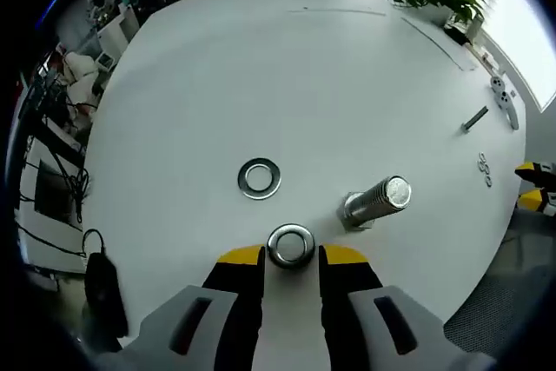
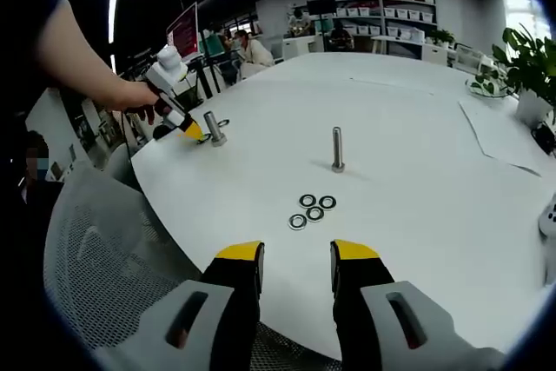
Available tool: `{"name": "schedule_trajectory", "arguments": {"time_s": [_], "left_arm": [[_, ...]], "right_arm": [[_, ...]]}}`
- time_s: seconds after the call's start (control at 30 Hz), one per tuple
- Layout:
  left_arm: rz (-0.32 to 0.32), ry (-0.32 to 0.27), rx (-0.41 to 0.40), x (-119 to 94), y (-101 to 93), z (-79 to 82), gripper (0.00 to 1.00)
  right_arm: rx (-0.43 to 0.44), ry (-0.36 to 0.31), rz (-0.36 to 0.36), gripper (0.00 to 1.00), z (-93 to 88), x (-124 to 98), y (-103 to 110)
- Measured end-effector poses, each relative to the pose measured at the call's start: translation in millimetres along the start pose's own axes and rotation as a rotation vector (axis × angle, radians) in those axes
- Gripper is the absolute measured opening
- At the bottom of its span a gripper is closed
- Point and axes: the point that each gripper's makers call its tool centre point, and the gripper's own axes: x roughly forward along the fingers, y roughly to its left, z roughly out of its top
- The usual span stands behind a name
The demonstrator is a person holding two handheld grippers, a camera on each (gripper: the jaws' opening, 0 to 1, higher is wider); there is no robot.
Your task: Place the washer onto the threaded stud by aligning its center hole with the stud, sliding it down to the base, and recovering from edge contact or off-axis alignment until the washer reaches the visible bottom stop.
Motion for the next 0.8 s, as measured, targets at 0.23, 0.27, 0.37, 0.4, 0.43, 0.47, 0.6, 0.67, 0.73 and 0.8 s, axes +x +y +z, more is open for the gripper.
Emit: {"name": "schedule_trajectory", "arguments": {"time_s": [0.23, 0.27, 0.37, 0.4, 0.43, 0.47, 0.6, 0.67, 0.73, 0.8], "left_arm": [[-0.013, 0.028, 0.013, 8.3, -0.2, 1.3, 0.23], [-0.011, 0.041, 0.018, 7.7, -1.9, -1.1, 0.23], [-0.009, 0.034, 0.030, 8.6, -0.9, -0.7, 0.22], [-0.008, 0.049, 0.025, 9.0, 0.2, -2.3, 0.21], [-0.008, 0.050, 0.025, 9.2, 0.3, -2.3, 0.21], [-0.008, 0.051, 0.031, 8.6, 0.0, -2.5, 0.21], [0.000, 0.048, 0.065, 8.2, -1.4, -3.3, 0.21], [-0.010, 0.055, 0.036, 9.2, 1.7, -2.8, 0.21], [-0.018, 0.052, 0.001, 8.7, 1.8, -2.3, 0.21], [-0.020, 0.062, -0.016, 7.9, 0.0, -3.7, 0.21]], "right_arm": [[0.000, 0.003, -0.002, 0.33, -0.6, 0.1, -0.5], [0.002, 0.003, -0.003, 0.33, -0.7, 0.0, -0.8], [0.003, 0.002, -0.004, 0.33, -0.6, 0.0, -1.2], [0.001, 0.002, -0.004, 0.33, -0.6, 0.1, -1.1], [0.001, 0.003, -0.003, 0.33, -0.6, 0.0, -0.9], [0.000, 0.003, -0.002, 0.33, -0.6, 0.1, -0.6], [-0.001, 0.003, -0.002, 0.33, -0.6, 0.2, -0.5], [0.000, 0.004, -0.002, 0.33, -0.6, 0.0, -0.5], [0.000, 0.004, -0.001, 0.33, -0.8, 0.1, -0.4], [-0.001, 0.005, -0.001, 0.33, -1.0, 0.1, -0.4]]}}
